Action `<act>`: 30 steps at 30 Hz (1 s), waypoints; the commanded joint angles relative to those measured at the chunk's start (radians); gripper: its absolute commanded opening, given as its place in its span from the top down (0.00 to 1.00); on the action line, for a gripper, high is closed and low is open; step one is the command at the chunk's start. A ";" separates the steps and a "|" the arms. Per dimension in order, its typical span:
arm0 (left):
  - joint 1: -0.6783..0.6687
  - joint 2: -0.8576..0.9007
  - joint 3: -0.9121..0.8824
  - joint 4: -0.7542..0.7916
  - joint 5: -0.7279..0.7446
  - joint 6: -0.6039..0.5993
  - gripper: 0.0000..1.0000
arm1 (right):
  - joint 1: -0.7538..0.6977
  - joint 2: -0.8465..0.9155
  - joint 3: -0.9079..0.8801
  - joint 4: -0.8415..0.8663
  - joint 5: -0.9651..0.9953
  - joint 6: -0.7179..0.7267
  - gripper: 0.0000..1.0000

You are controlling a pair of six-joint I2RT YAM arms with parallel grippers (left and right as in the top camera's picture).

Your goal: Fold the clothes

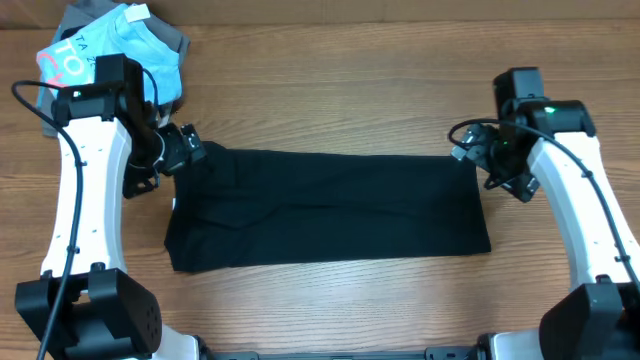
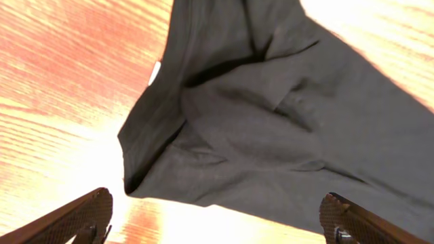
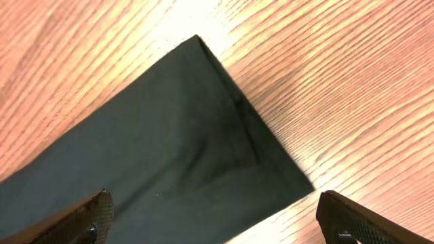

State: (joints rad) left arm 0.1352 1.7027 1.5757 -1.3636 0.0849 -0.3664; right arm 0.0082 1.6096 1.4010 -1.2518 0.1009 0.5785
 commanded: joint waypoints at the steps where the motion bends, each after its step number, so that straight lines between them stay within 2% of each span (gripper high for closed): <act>1: 0.002 0.013 -0.070 0.026 -0.005 0.008 0.00 | -0.098 0.020 0.006 0.008 -0.066 -0.164 0.00; 6: 0.003 0.014 -0.184 0.101 -0.001 0.007 0.00 | -0.237 0.047 0.006 0.015 -0.164 -0.299 0.00; 12: 0.001 0.016 -0.278 0.172 0.093 0.007 0.00 | -0.327 0.077 -0.038 0.121 -0.168 -0.321 0.00; 19: 0.001 0.016 -0.306 0.183 0.091 0.008 0.00 | -0.333 0.150 -0.151 0.232 -0.272 -0.323 0.00; 23: 0.001 0.017 -0.306 0.193 0.091 0.008 0.00 | -0.333 0.180 -0.206 0.293 -0.395 -0.399 0.00; 30: 0.001 0.017 -0.306 0.198 0.092 0.008 0.00 | -0.333 0.194 -0.325 0.400 -0.443 -0.431 0.00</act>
State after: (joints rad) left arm 0.1352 1.7115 1.2758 -1.1706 0.1623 -0.3664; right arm -0.3210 1.8019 1.1202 -0.8803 -0.2893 0.1776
